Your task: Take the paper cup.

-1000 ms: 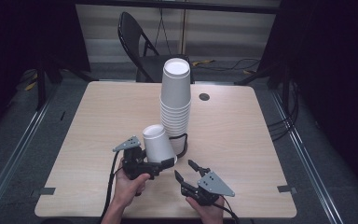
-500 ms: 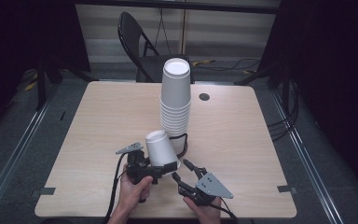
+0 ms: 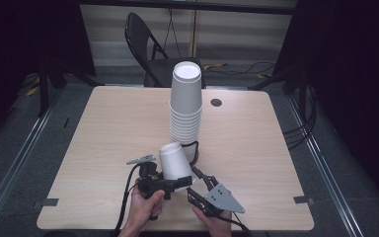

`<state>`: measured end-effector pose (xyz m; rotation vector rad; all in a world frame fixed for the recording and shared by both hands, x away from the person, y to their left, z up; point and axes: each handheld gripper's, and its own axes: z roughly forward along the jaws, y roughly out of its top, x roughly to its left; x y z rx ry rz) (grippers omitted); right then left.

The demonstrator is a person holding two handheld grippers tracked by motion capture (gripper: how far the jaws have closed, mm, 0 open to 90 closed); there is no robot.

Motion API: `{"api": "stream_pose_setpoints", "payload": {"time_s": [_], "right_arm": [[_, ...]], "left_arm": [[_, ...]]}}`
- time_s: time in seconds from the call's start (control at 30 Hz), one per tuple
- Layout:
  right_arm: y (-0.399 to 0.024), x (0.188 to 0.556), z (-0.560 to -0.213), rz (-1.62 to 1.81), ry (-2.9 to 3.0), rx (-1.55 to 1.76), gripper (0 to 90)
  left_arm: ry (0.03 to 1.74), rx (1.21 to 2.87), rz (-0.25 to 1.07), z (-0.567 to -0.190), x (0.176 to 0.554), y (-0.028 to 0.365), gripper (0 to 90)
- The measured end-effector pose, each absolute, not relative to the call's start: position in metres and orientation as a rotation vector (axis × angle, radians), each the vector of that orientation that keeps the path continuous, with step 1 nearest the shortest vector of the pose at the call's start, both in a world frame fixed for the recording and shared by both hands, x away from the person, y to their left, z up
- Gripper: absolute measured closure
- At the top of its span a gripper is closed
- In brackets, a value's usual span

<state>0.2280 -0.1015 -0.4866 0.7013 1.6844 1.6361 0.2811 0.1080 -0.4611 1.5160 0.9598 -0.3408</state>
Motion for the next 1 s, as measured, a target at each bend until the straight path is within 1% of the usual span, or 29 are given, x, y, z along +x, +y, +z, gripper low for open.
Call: {"api": "stream_pose_setpoints", "payload": {"time_s": [0.07, 0.17, 0.2, 0.27, 0.43, 0.53, 0.63, 0.7, 0.9, 1.0], "right_arm": [[-0.1, 0.229, -0.486, 1.642, 1.672, 0.697, 56.2], [-0.098, 0.231, -0.485, 1.632, 1.658, 0.688, 57.5], [-0.098, 0.232, -0.484, 1.631, 1.641, 0.683, 59.8], [-0.098, 0.232, -0.483, 1.628, 1.638, 0.684, 60.9], [-0.098, 0.233, -0.483, 1.632, 1.627, 0.683, 70.8], [-0.097, 0.233, -0.485, 1.609, 1.63, 0.689, 74.5], [-0.098, 0.235, -0.486, 1.6, 1.645, 0.711, 82.2], [-0.098, 0.235, -0.487, 1.598, 1.645, 0.722, 83.1], [-0.1, 0.235, -0.487, 1.601, 1.654, 0.732, 85.2], [-0.1, 0.234, -0.487, 1.6, 1.66, 0.726, 85.7]], "left_arm": [[0.952, 1.501, -0.365, -0.46, 0.279, 0.105, 9.7], [0.938, 1.515, -0.365, -0.46, 0.276, 0.101, 9.5], [0.934, 1.515, -0.37, -0.46, 0.276, 0.1, 9.4], [0.929, 1.527, -0.375, -0.461, 0.276, 0.099, 9.3], [0.903, 1.537, -0.374, -0.463, 0.275, 0.096, 8.4], [0.889, 1.52, -0.392, -0.467, 0.278, 0.098, 7.9], [0.905, 1.507, -0.386, -0.467, 0.28, 0.1, 6.8], [0.889, 1.506, -0.392, -0.467, 0.282, 0.1, 6.7], [0.911, 1.488, -0.37, -0.464, 0.286, 0.103, 4.7], [0.912, 1.5, -0.333, -0.461, 0.289, 0.105, 3.7]]}}
